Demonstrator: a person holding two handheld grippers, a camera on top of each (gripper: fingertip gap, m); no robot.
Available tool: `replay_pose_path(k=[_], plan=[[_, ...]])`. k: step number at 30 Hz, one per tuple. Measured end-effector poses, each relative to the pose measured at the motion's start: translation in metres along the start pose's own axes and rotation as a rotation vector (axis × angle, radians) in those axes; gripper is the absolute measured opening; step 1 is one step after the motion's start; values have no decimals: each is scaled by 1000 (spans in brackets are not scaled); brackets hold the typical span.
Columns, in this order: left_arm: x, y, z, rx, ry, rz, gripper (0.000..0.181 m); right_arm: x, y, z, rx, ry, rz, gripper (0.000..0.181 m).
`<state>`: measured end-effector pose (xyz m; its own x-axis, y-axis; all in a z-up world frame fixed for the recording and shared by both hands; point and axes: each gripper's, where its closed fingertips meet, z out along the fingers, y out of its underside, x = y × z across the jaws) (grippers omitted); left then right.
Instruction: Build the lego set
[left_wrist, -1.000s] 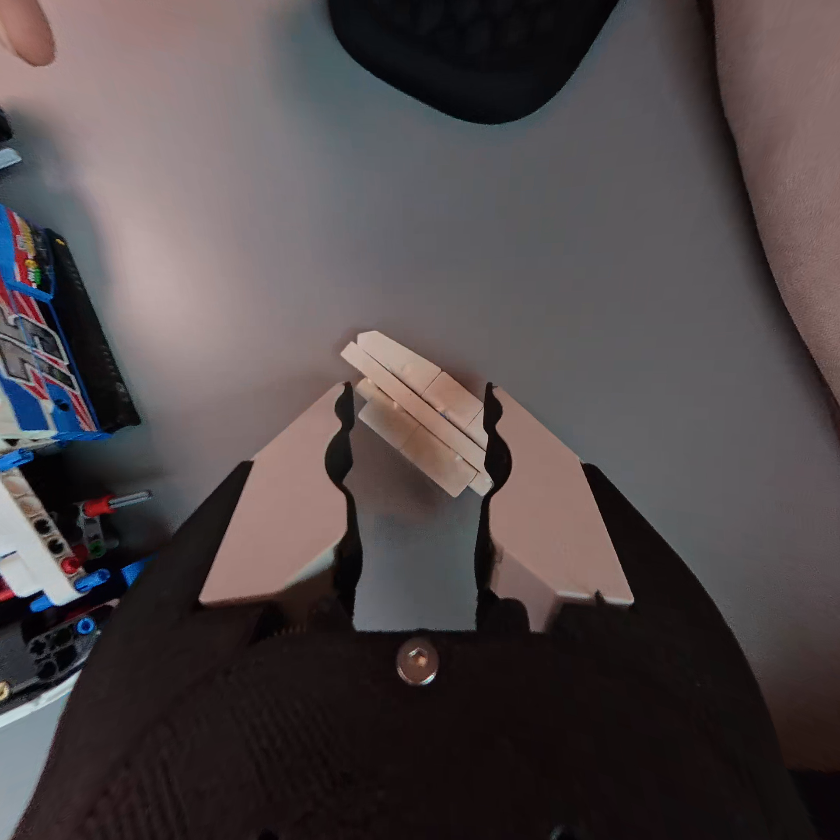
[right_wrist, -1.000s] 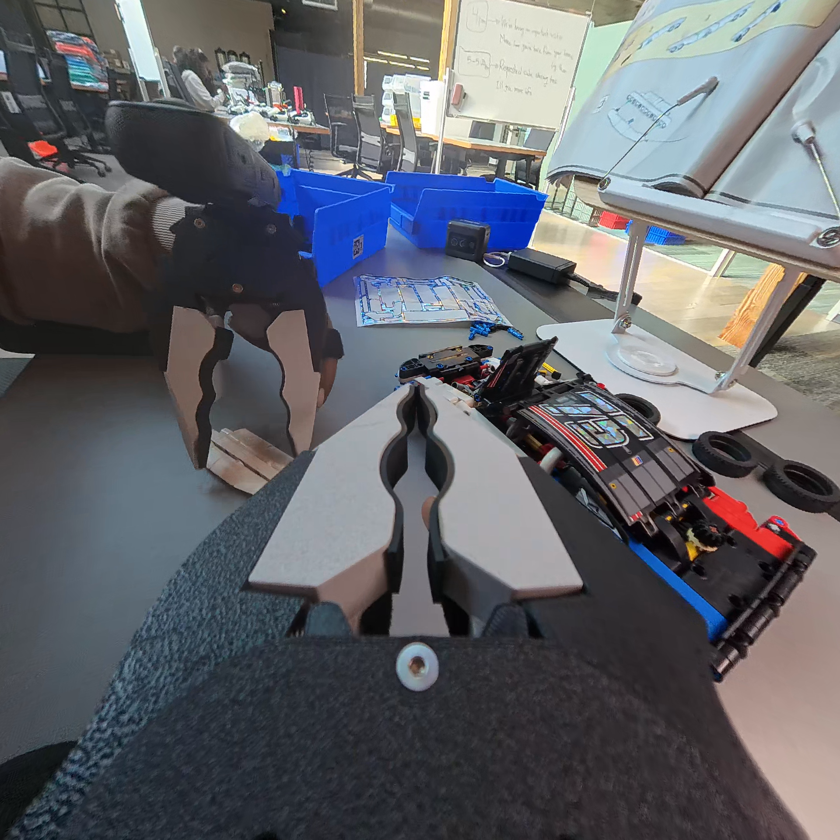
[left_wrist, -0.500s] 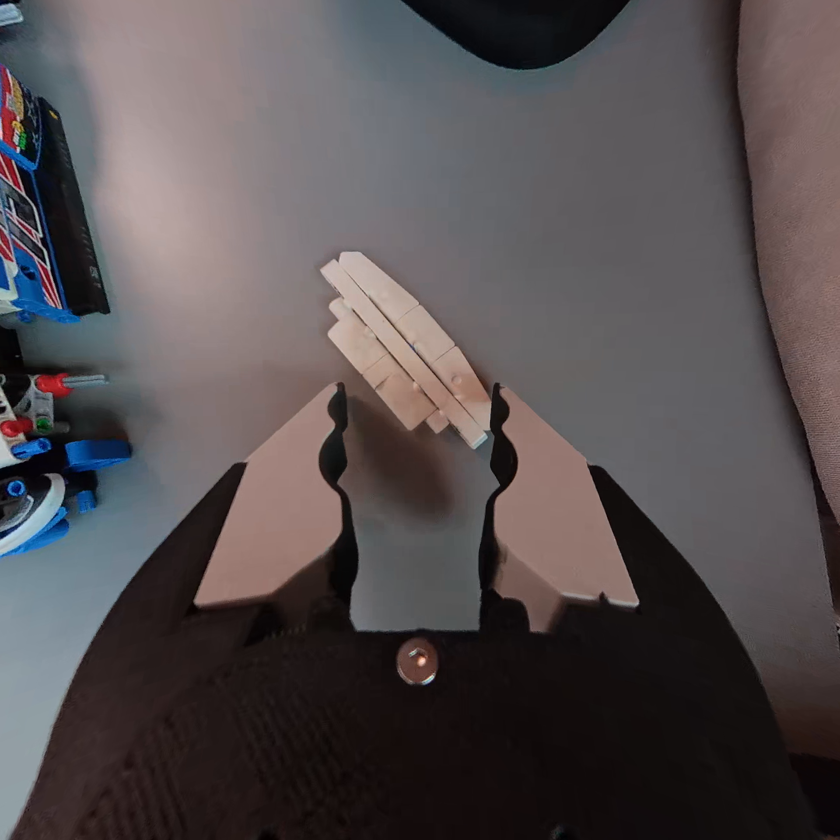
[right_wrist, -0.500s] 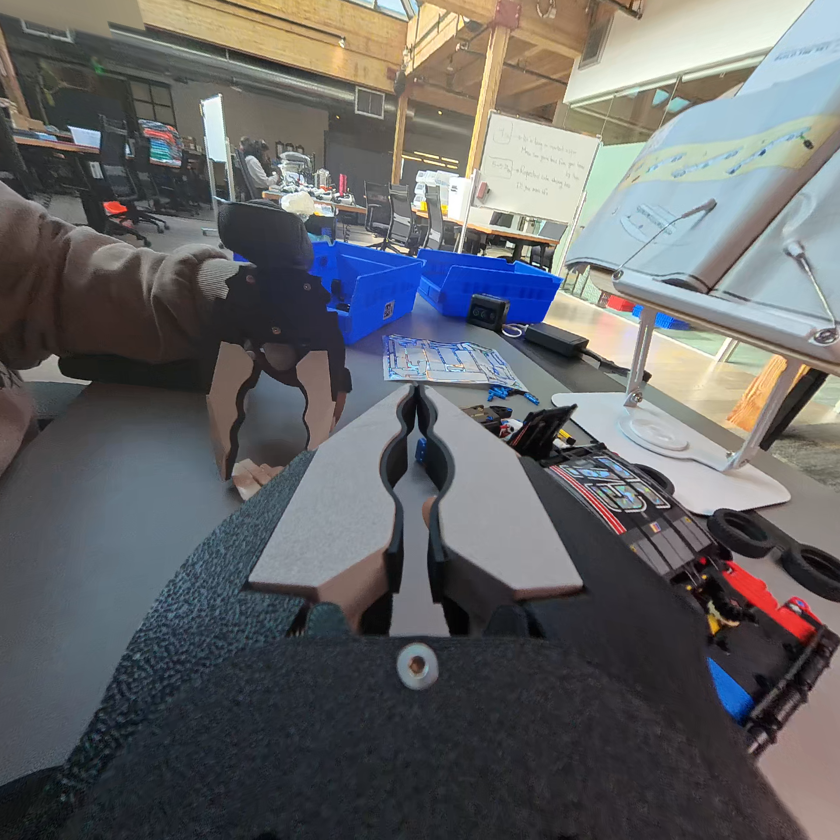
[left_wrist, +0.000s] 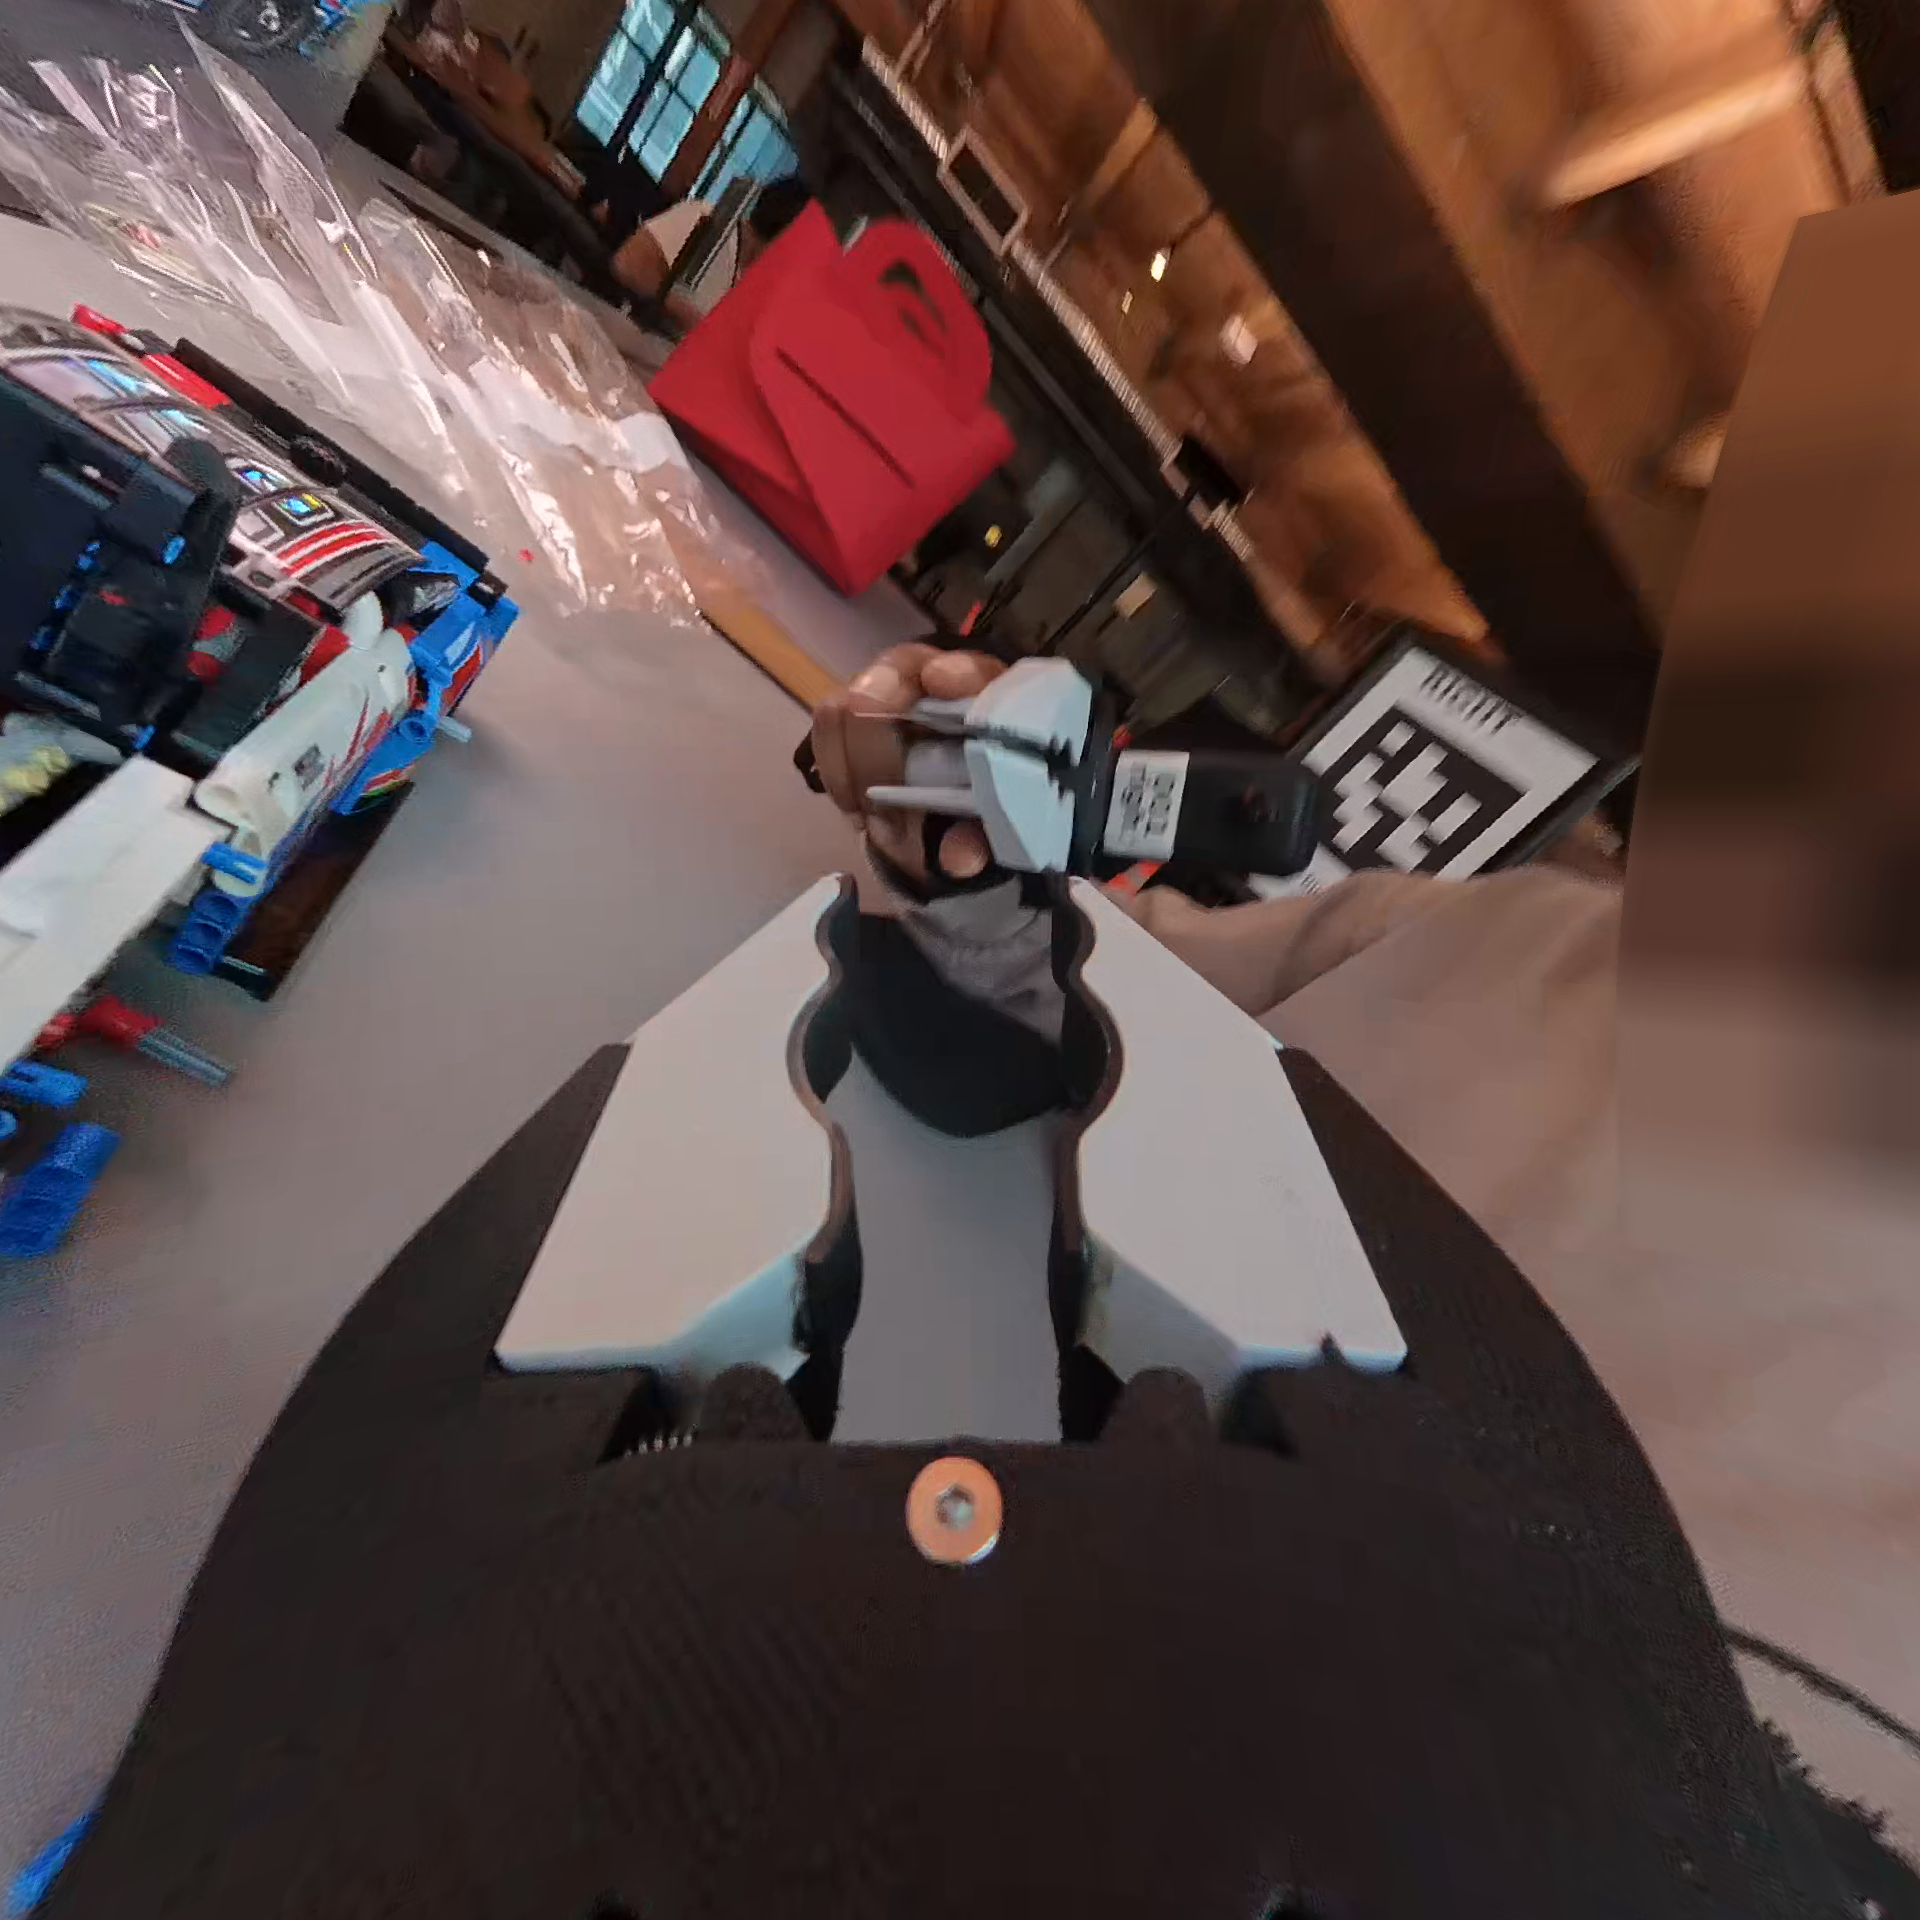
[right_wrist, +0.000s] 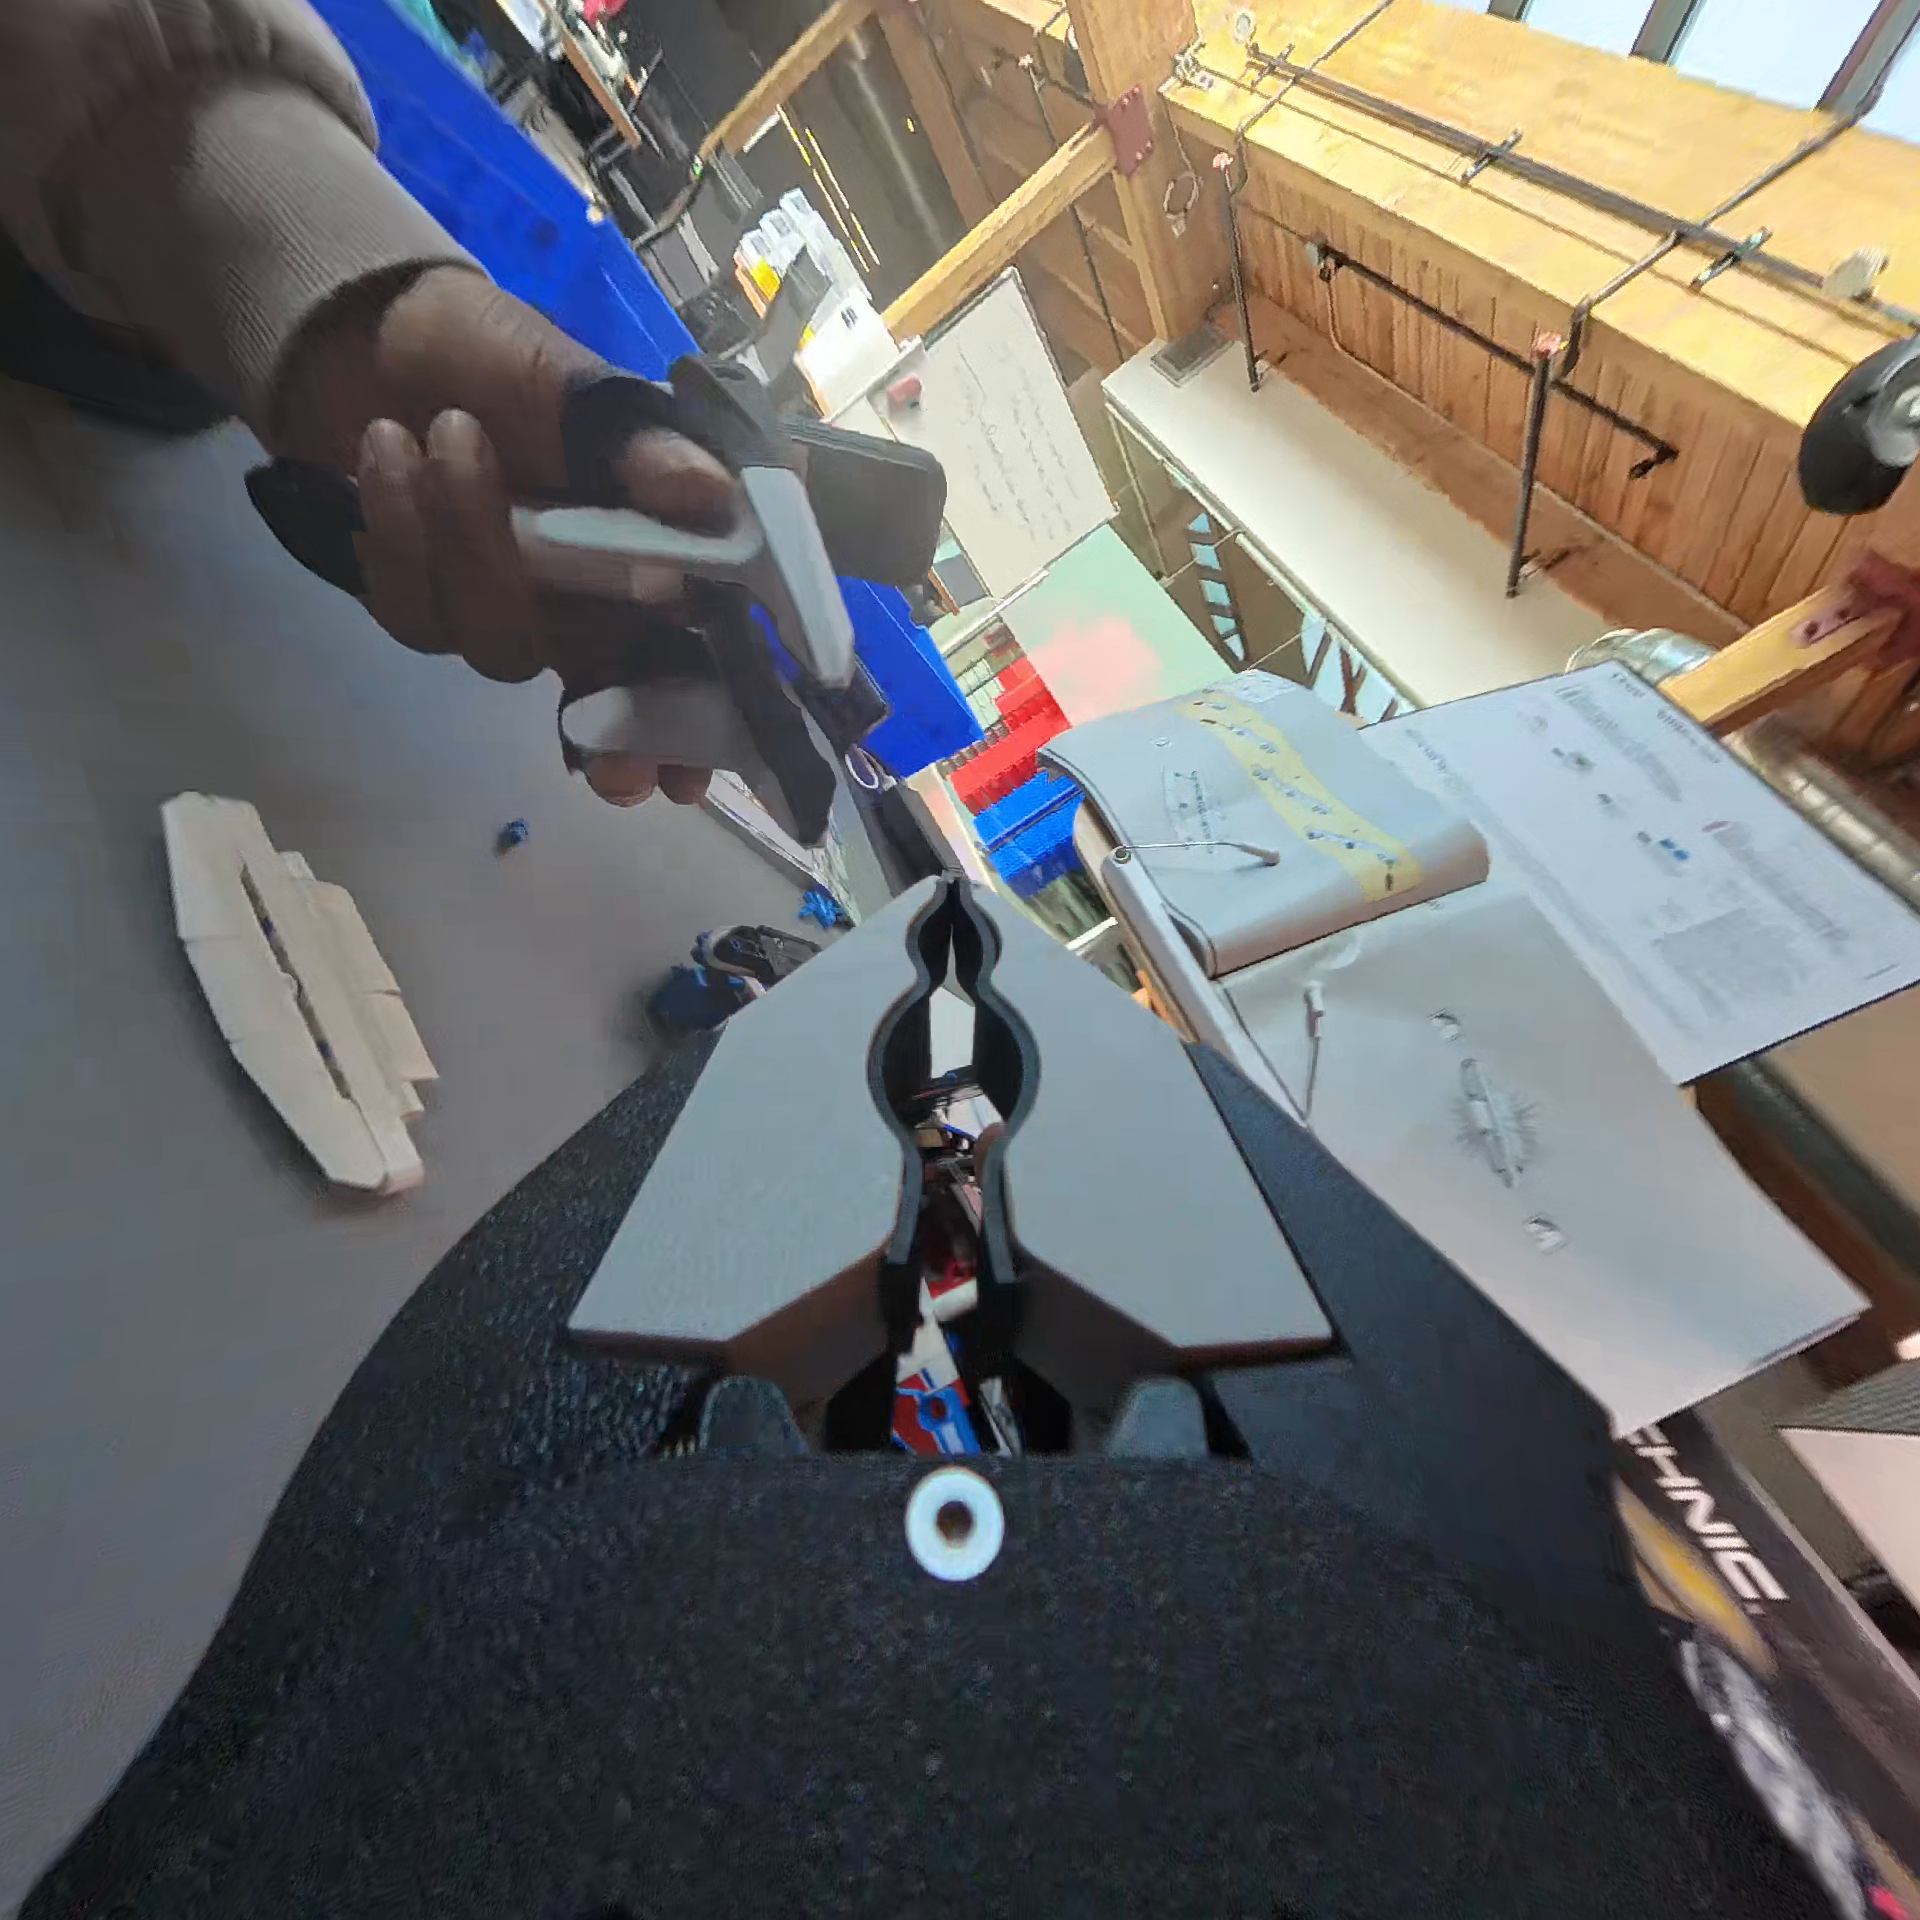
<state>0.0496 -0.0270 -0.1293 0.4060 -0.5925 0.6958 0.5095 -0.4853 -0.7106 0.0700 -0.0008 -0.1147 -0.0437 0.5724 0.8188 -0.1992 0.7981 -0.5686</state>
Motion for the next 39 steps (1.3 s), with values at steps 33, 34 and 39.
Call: replay_pose_path(k=[33,34,39], plan=[[-25,-1,17,212,-94,-258,0,-37,7,17,-115,-24,-398,0],[-24,-2,17,212,-94,-257,0,-37,7,17,-116,-24,-398,0],[-25,-2,16,213,-97,-248,0,-37,8,17,-120,-25,-397,0]])
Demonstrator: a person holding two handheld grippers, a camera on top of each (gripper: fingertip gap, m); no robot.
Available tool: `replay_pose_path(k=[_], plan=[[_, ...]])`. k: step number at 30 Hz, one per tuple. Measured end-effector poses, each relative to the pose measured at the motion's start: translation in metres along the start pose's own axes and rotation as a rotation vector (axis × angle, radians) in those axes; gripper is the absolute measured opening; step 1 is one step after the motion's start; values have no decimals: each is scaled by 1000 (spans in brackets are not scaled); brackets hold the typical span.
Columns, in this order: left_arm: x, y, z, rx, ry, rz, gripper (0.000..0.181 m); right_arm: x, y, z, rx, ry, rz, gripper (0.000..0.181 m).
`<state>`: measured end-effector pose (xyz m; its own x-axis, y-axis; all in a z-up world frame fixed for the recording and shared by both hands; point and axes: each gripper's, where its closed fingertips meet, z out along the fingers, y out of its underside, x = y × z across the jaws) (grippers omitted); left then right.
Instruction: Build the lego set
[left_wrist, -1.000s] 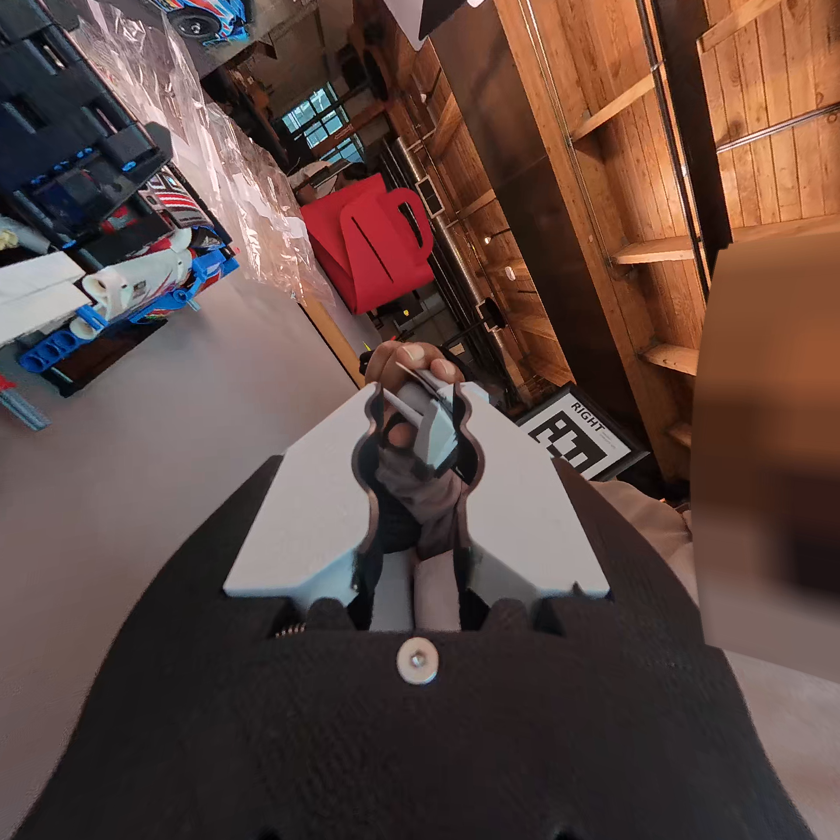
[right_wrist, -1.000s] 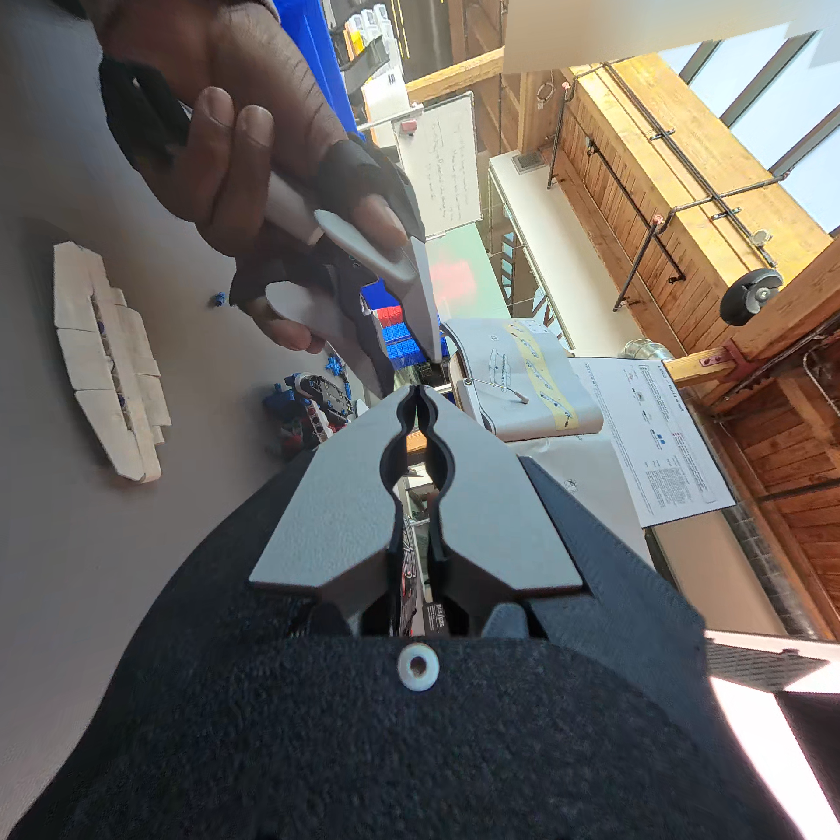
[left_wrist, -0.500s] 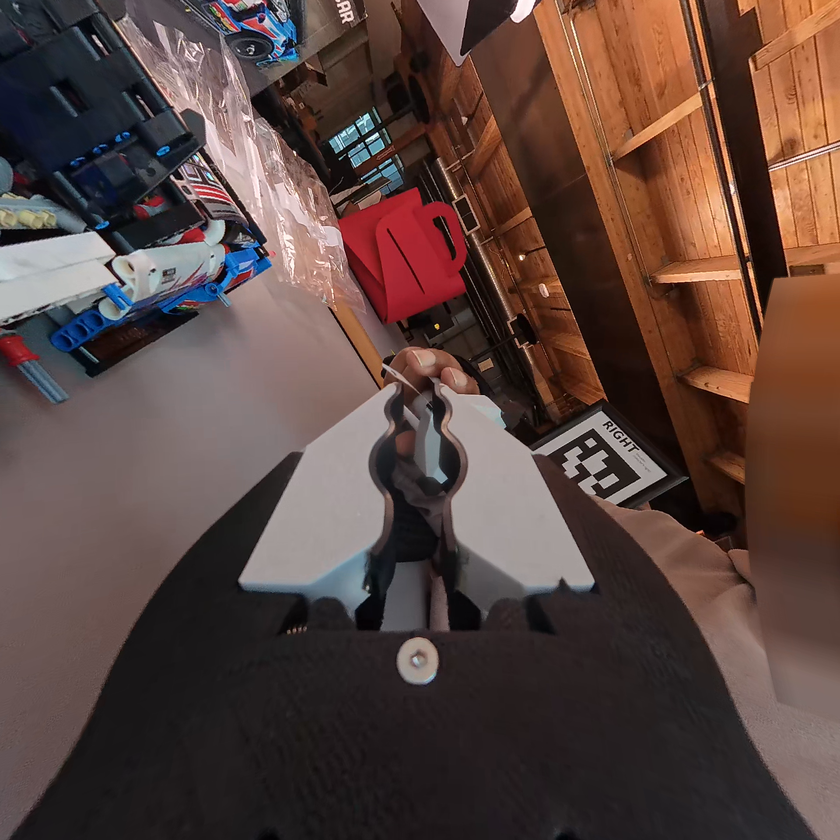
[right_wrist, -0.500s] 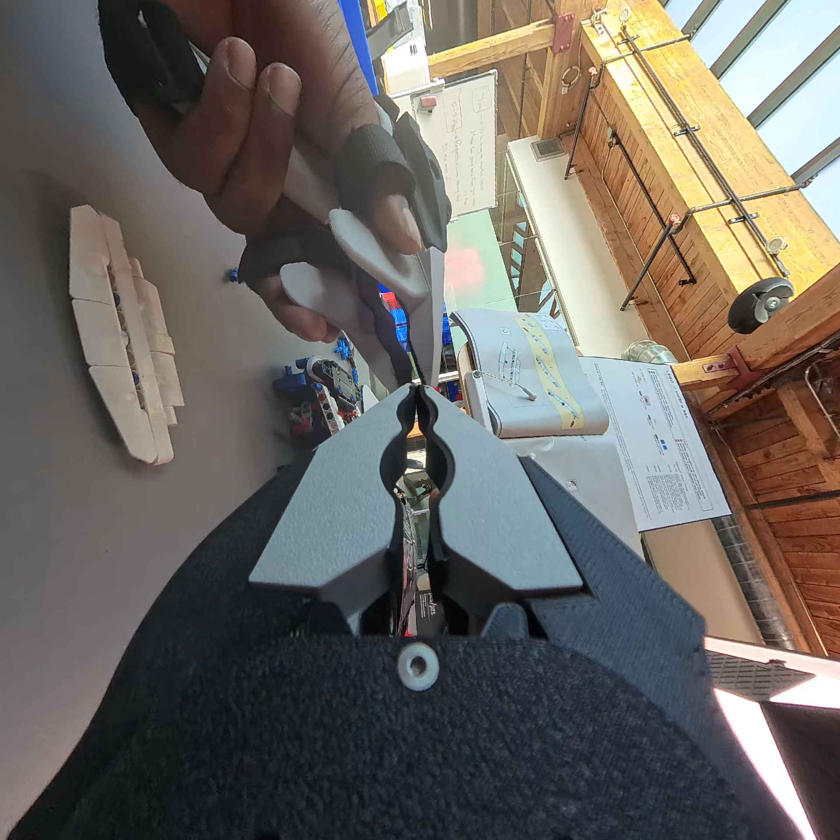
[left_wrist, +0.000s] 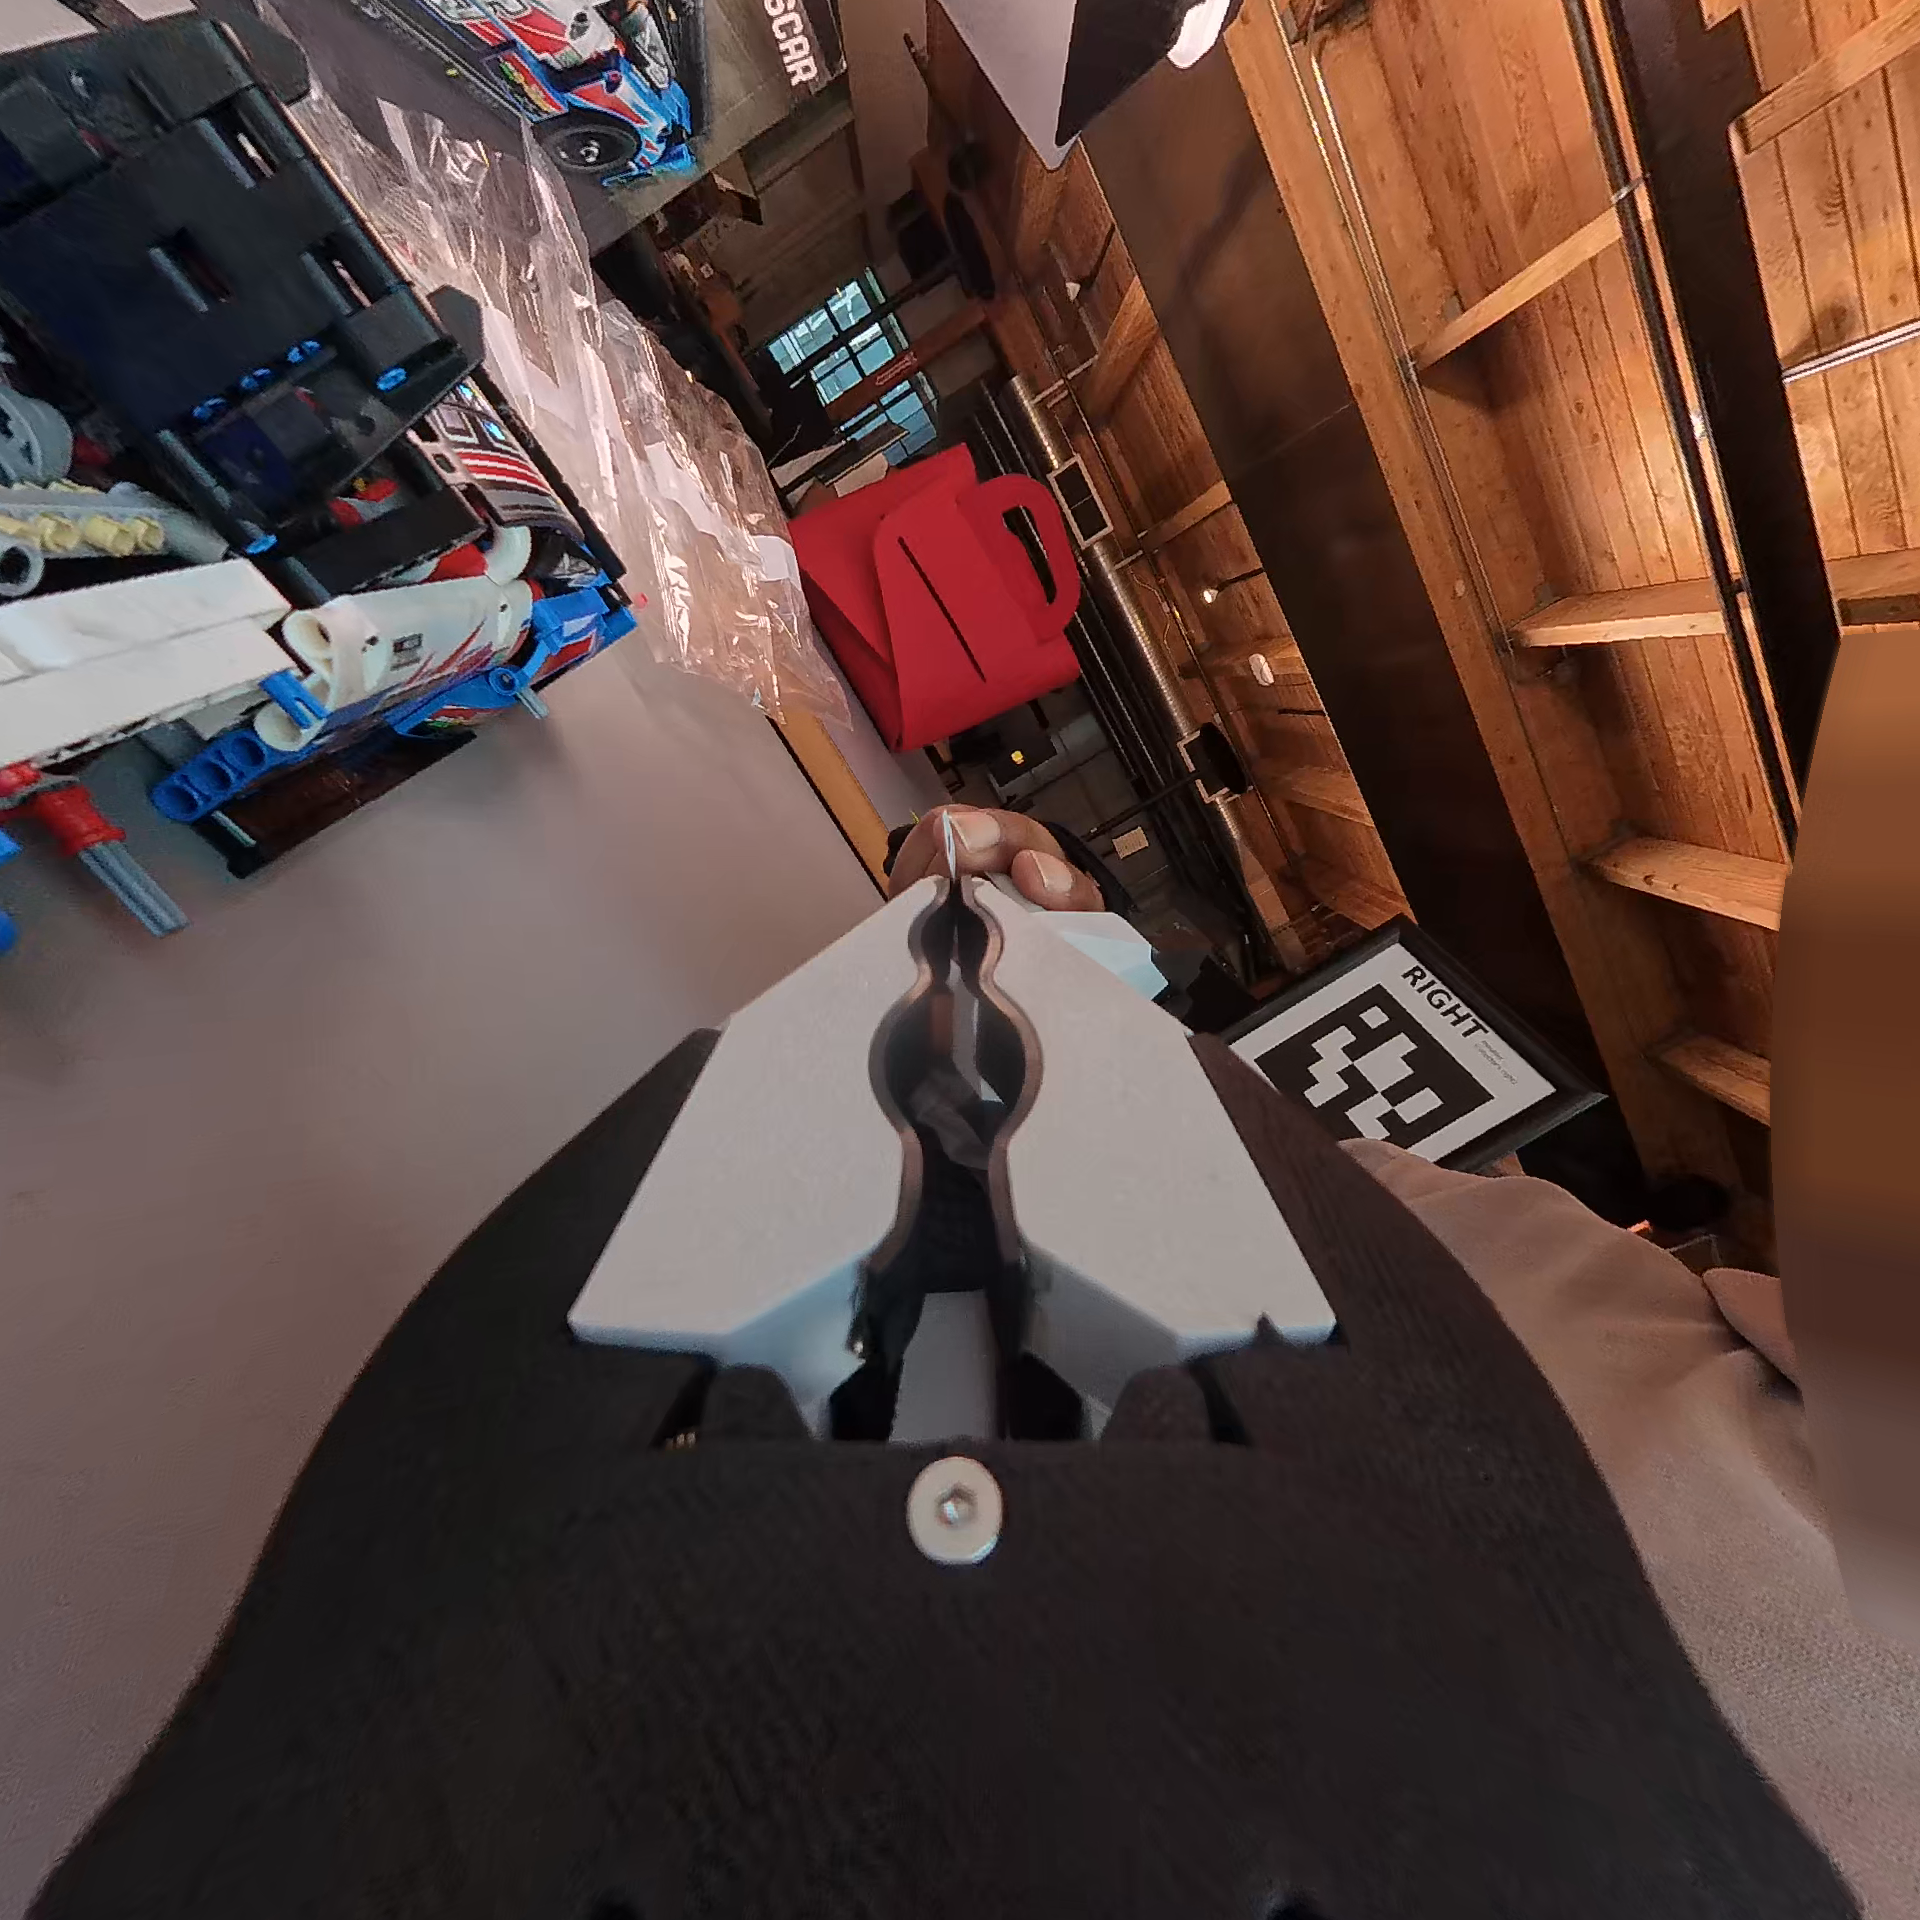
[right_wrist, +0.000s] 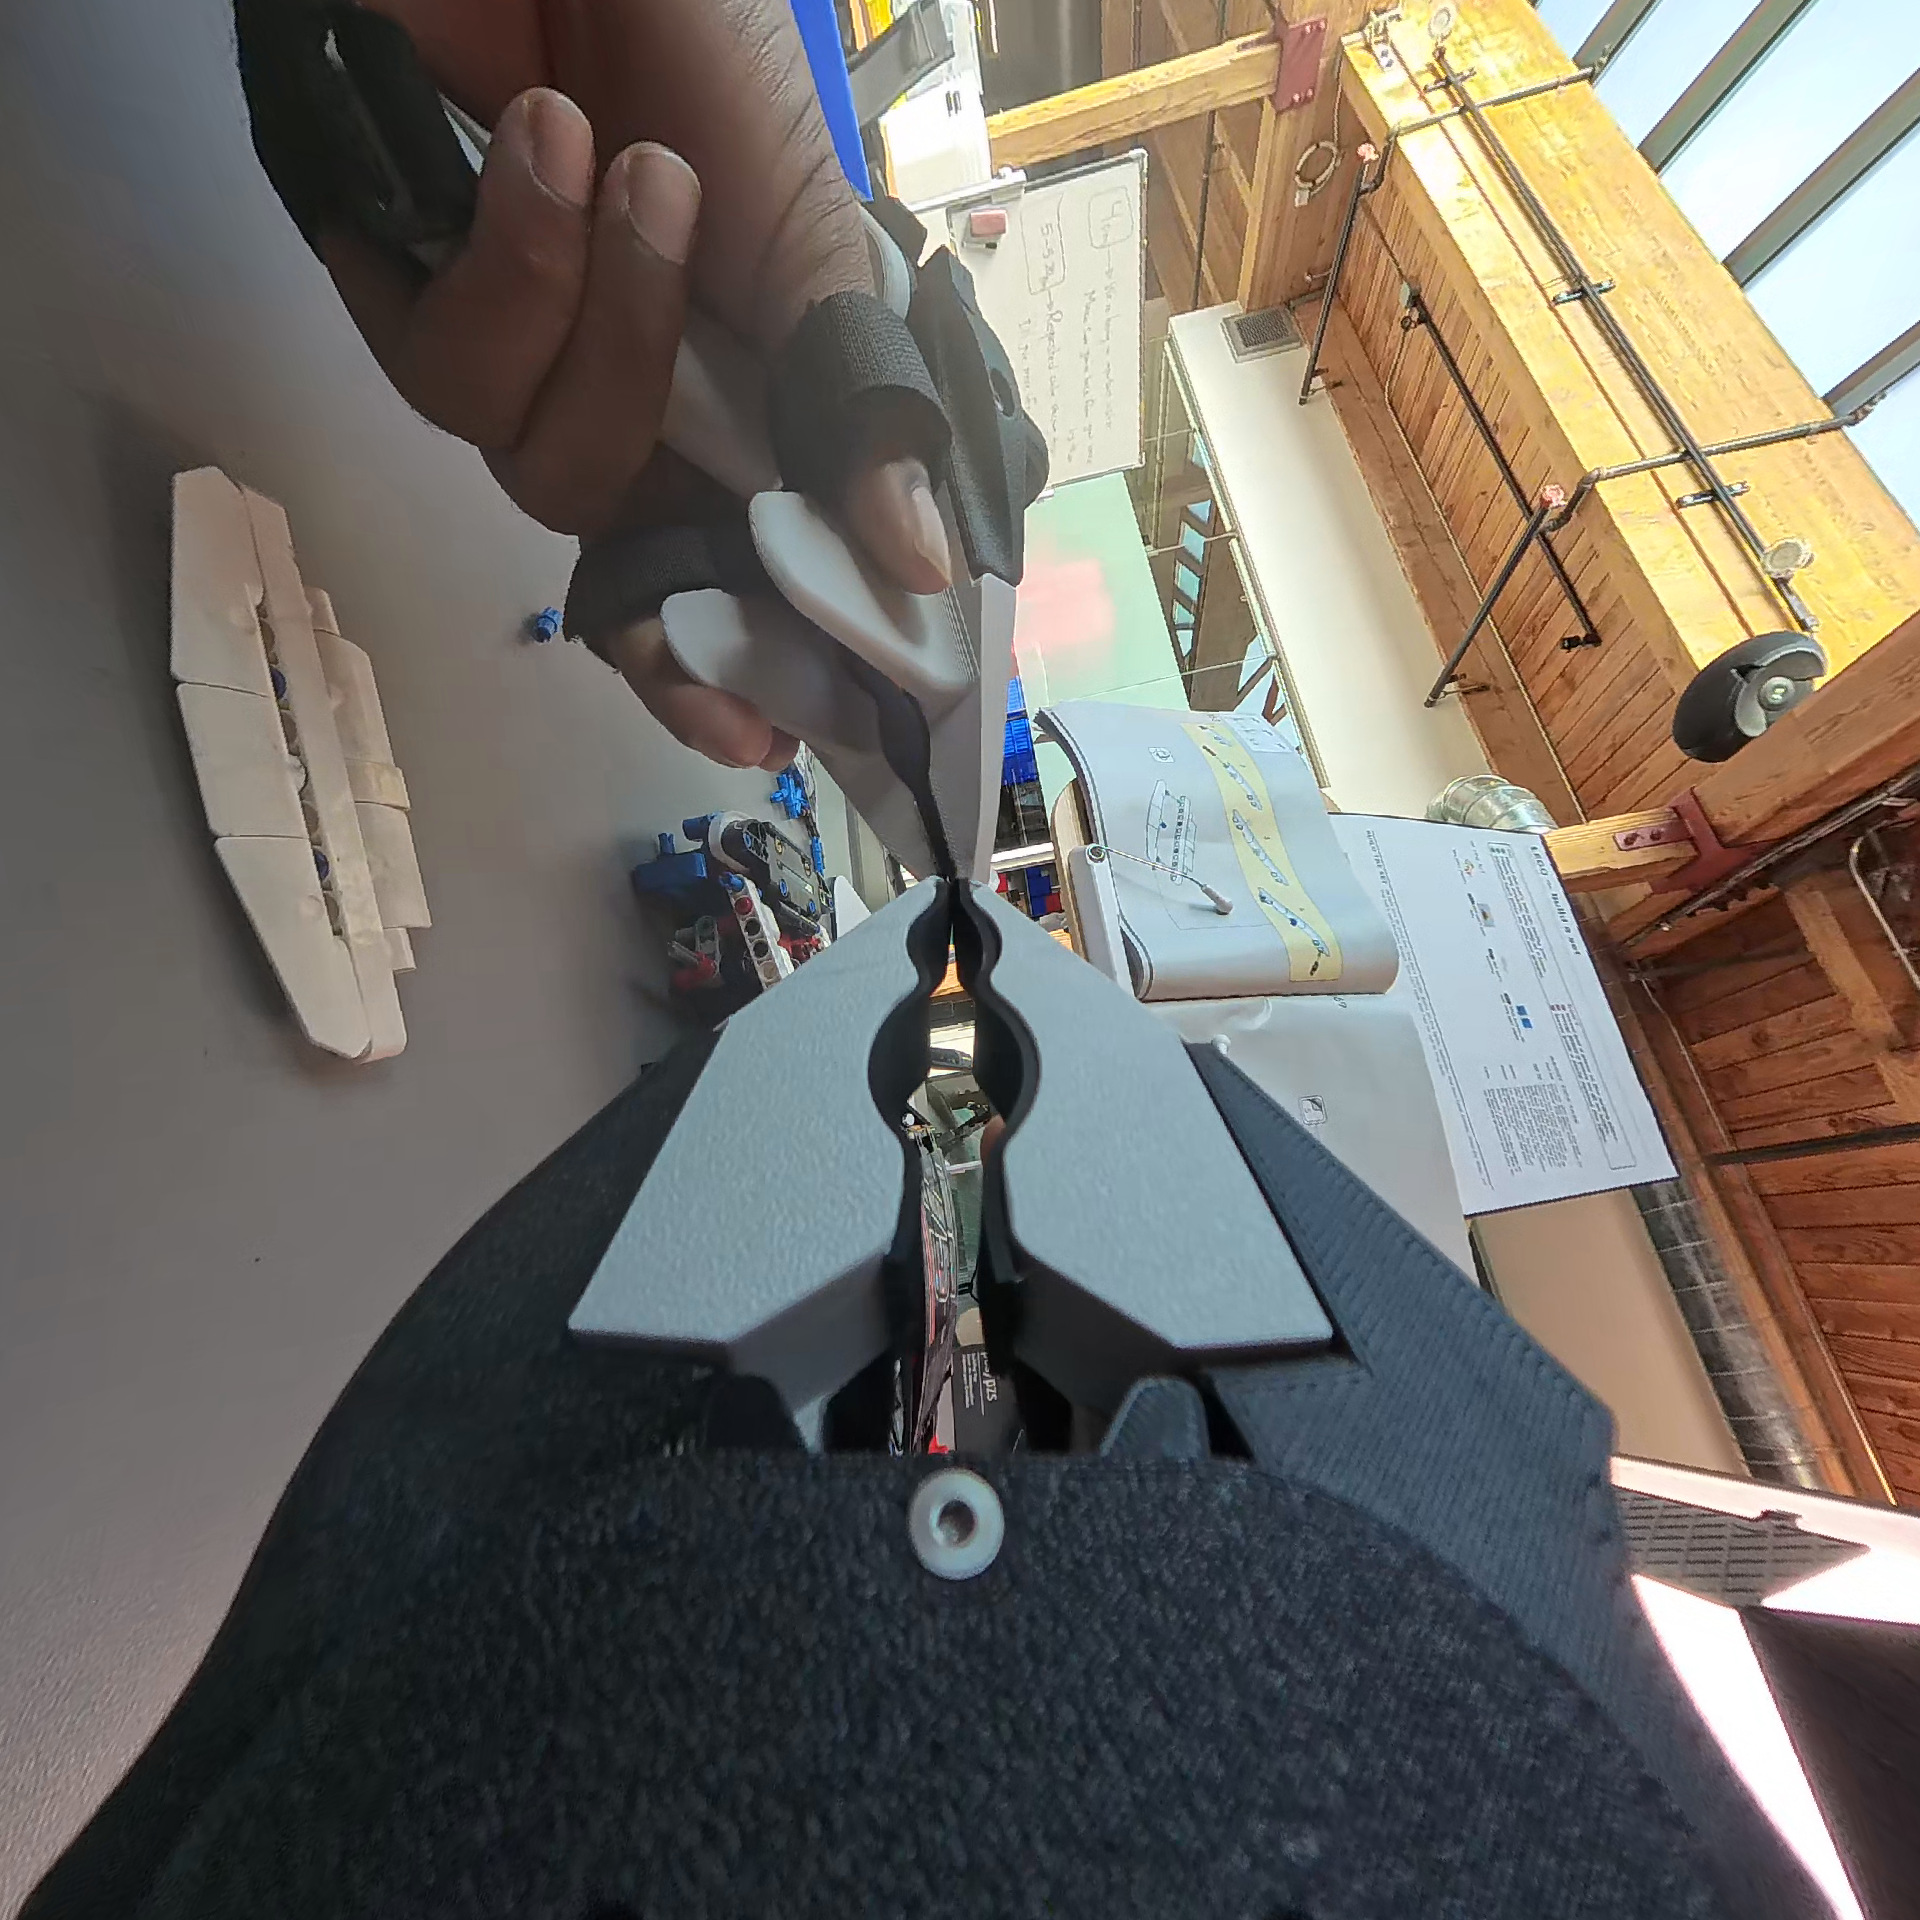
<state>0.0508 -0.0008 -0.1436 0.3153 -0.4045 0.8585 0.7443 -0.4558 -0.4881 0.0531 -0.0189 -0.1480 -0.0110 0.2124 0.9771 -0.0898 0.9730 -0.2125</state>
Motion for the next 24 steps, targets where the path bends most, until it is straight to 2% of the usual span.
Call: replay_pose_path(k=[10,16,19,21,24], plan=[[2,-2,0,4,-3,45,0,1,2,-1,-4,3,17,1],[2,-2,-1,3,-14,92,0,6,3,-2,4,7,76,14],[2,-11,-5,48,-22,114,0,2,4,-2,4,-23,105,26],[6,-15,-8,55,-11,141,0,12,4,-3,16,-4,249,26],[19,-20,-10,94,27,205,0,27,5,-1,67,-95,775,19]])
